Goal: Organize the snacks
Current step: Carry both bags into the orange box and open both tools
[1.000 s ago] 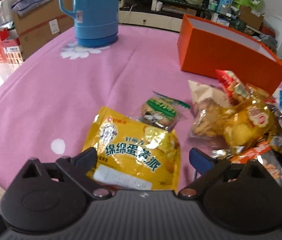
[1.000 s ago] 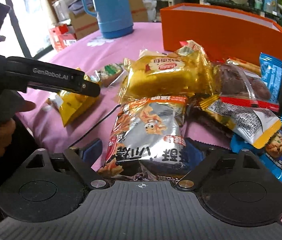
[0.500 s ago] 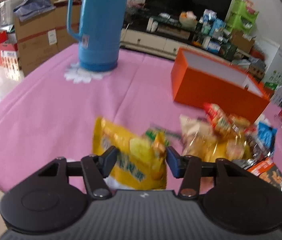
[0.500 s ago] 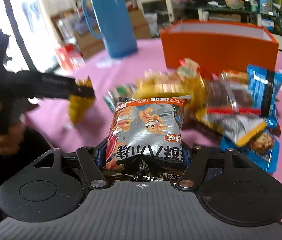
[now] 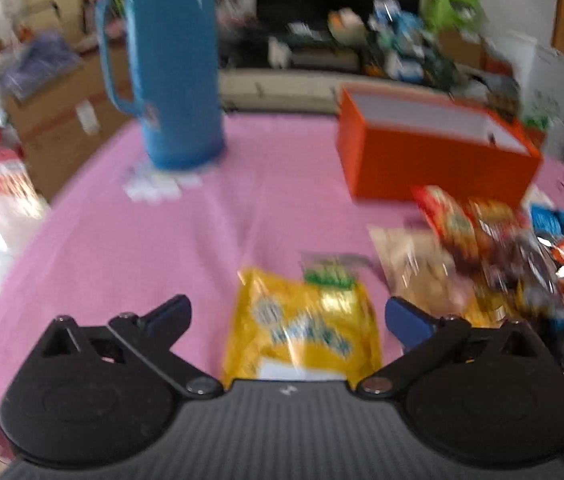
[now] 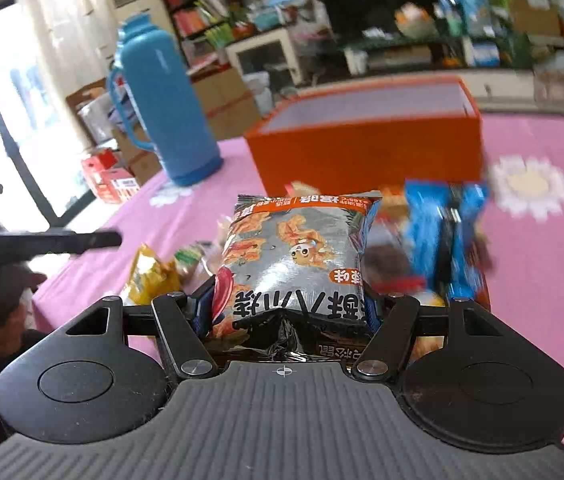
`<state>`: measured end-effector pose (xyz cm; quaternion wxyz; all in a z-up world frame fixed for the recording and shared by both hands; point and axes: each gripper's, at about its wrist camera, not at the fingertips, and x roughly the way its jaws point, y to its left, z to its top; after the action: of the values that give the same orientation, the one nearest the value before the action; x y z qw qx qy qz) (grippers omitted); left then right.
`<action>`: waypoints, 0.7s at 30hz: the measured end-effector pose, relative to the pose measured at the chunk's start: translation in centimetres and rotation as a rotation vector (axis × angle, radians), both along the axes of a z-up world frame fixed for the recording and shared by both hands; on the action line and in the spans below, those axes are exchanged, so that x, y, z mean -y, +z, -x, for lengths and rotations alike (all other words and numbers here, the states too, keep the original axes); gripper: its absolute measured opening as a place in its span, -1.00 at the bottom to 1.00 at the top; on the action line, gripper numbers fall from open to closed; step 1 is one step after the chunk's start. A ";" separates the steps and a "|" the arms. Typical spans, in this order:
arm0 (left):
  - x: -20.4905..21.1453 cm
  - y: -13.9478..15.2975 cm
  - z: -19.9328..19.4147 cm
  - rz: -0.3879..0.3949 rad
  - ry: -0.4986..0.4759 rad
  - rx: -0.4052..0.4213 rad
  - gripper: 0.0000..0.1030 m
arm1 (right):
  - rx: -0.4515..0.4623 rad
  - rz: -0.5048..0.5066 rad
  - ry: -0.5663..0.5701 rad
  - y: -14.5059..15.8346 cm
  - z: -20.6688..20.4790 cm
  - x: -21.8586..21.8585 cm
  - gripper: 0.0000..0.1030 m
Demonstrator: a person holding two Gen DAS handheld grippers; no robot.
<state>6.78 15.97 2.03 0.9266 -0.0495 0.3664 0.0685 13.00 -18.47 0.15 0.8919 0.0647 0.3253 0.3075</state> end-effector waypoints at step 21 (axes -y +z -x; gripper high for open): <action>1.0 1.9 -0.7 -0.100 -0.038 0.035 0.98 | 0.078 -0.019 -0.005 3.0 -1.5 0.5 -0.06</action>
<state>7.46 15.00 3.91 0.9353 0.0028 0.3472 0.0684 14.45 -18.98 3.14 0.9040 0.0619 0.2874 0.3106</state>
